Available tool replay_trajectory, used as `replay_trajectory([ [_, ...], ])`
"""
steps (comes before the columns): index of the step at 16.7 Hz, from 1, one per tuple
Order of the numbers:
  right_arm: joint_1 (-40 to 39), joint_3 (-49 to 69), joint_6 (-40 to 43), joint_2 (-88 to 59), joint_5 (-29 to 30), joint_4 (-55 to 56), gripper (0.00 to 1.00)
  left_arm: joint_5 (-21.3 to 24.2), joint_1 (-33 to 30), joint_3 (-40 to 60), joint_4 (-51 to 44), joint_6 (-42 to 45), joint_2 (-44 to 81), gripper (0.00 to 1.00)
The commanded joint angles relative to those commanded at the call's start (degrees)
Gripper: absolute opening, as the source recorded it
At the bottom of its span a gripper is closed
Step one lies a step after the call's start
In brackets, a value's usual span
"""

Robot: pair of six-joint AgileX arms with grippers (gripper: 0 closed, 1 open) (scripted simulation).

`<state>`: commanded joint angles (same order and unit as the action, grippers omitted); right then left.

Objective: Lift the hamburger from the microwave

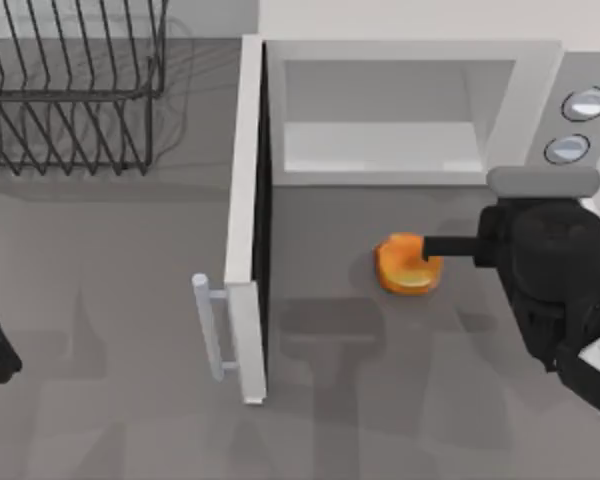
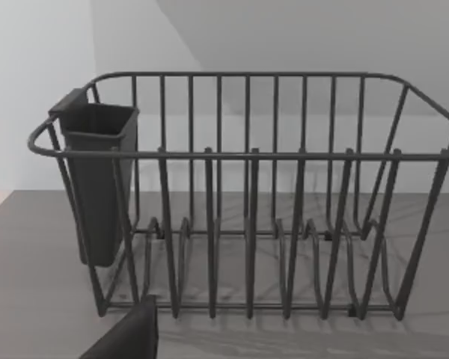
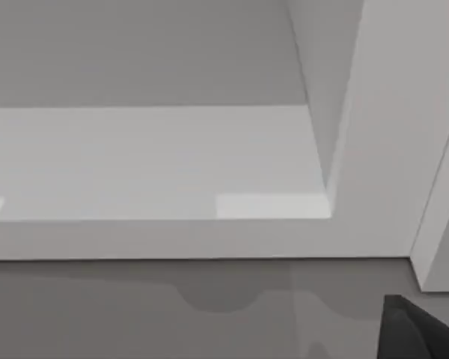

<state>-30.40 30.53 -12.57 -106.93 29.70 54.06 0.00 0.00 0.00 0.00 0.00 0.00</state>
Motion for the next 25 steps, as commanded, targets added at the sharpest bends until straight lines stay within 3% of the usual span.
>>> replay_trajectory([
  [4,0.3,-3.0,0.1,-6.8,-0.1,8.9,0.0,0.0,0.0,0.0,0.0,0.0,0.0,1.0],
  [9,0.4,-3.3,0.1,-7.5,-0.2,9.8,0.0,0.0,0.0,0.0,0.0,0.0,0.0,1.0],
  [22,0.4,-3.3,0.1,-7.5,-0.2,9.8,0.98,0.0,0.0,0.0,0.0,0.0,0.0,1.0],
  [25,0.4,-3.3,0.1,-7.5,-0.2,9.8,1.0,0.0,0.0,0.0,0.0,0.0,0.0,1.0],
])
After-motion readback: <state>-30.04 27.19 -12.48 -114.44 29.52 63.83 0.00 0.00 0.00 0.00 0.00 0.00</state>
